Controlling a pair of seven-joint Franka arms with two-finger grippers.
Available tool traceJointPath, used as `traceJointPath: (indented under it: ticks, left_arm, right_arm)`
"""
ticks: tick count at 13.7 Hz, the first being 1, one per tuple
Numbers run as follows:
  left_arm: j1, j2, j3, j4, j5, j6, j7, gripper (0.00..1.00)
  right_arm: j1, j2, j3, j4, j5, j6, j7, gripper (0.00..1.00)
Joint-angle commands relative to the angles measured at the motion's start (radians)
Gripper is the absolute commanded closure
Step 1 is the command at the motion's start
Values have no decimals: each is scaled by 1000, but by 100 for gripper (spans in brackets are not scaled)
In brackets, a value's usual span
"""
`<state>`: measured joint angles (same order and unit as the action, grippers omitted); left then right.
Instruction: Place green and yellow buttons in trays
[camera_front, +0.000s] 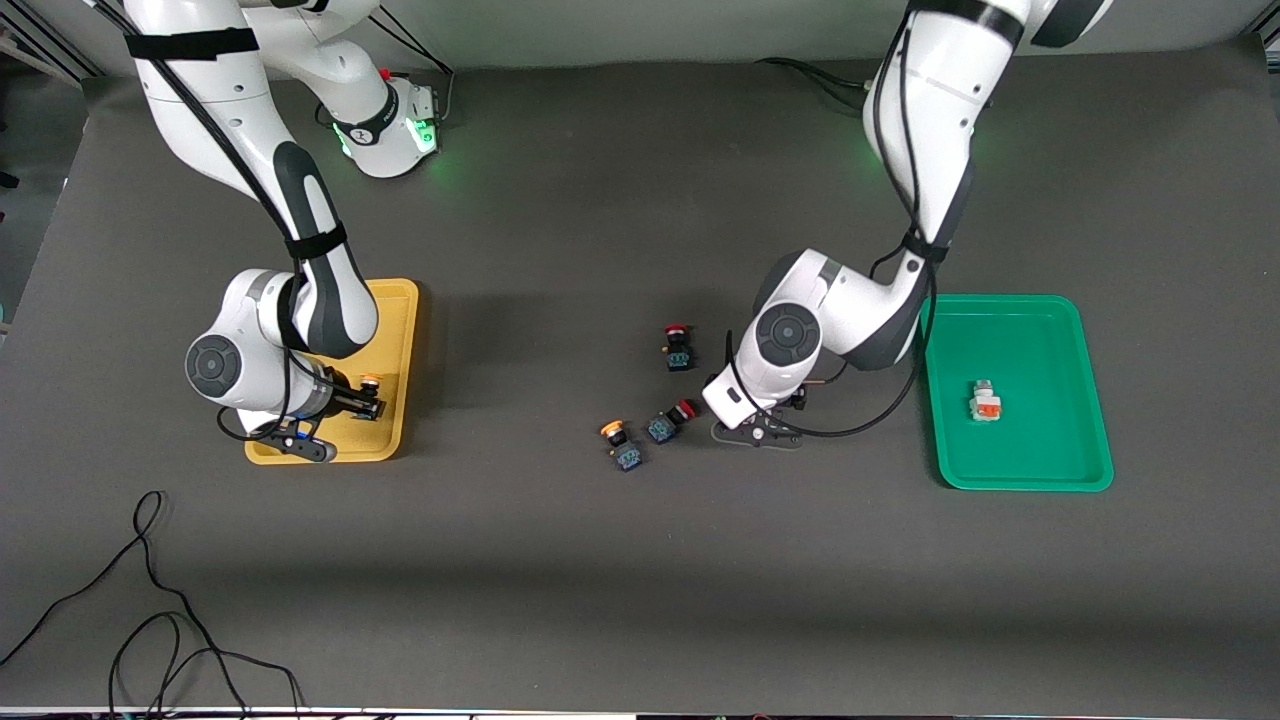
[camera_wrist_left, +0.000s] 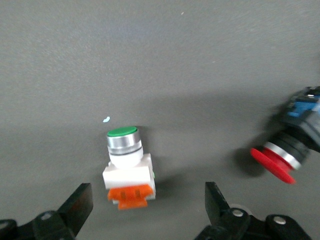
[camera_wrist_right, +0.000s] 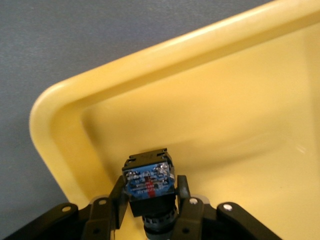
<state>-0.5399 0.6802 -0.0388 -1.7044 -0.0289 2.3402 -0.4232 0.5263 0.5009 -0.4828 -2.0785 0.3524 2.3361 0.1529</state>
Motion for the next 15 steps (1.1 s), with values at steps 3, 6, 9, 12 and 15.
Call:
traceJointPath:
  ticks: [3, 6, 9, 12, 15]
  left_arm:
    - [-6, -1, 13, 8, 9, -5, -23, 34]
    - [-5, 1, 13, 8, 1, -5, -46, 79]
    - [-3, -1, 13, 9, 1, -10, -88, 93]
    - [38, -83, 16, 19, -2, -85, -103, 96]
    - [106, -213, 17, 23, -60, -223, -92, 100]
  right_arm:
    - [6, -11, -33, -3, 20, -9, -58, 1]
    - [20, -74, -75, 52, 19, -139, -50, 0]
    - [20, -139, -108, 167, 19, -328, -43, 1]
    - [26, -199, -103, 222, 8, -348, -16, 1]
    - [80, -203, -102, 319, -79, -398, -13, 1]
